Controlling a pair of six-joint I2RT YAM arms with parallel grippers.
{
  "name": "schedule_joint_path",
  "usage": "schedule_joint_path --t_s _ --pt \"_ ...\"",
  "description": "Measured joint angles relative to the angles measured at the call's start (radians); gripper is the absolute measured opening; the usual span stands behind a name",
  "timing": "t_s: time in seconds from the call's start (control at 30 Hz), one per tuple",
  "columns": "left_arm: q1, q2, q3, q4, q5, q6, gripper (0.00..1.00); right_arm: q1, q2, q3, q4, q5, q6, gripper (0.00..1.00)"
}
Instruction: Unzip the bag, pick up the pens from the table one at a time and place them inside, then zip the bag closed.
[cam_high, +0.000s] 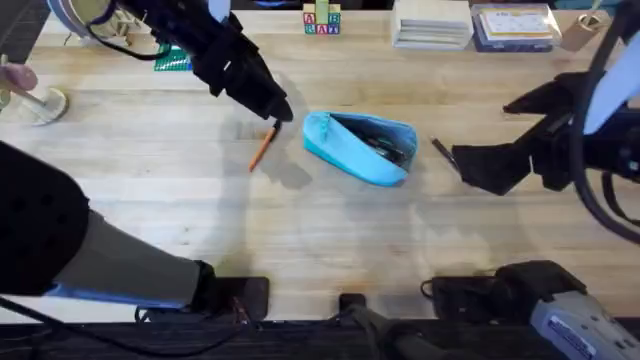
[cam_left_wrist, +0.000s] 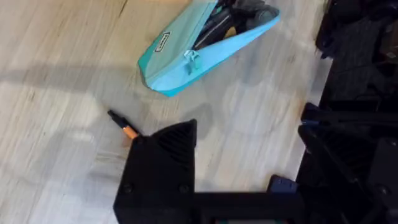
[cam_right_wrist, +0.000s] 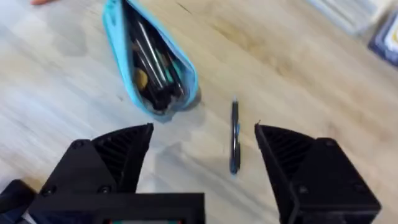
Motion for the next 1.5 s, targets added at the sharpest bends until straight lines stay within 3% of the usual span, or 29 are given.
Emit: schedule_joint_path --t_s 0.5,1.17,1.5 --pt "0.0 0.0 0.0 -0.007 0.0 0.0 0.995 0.0 0.013 0.001 -0.157 0.219 0.149 0.996" --pt "0.0 0.0 0.0 -0.019 -0.019 0.0 0.995 0.0 0.363 0.001 -0.132 0.319 0.143 0.996" --pt "0.0 0.0 0.0 -0.019 -0.019 0.0 0.995 -0.029 0.544 0.001 -0.078 0.296 0.052 0.996"
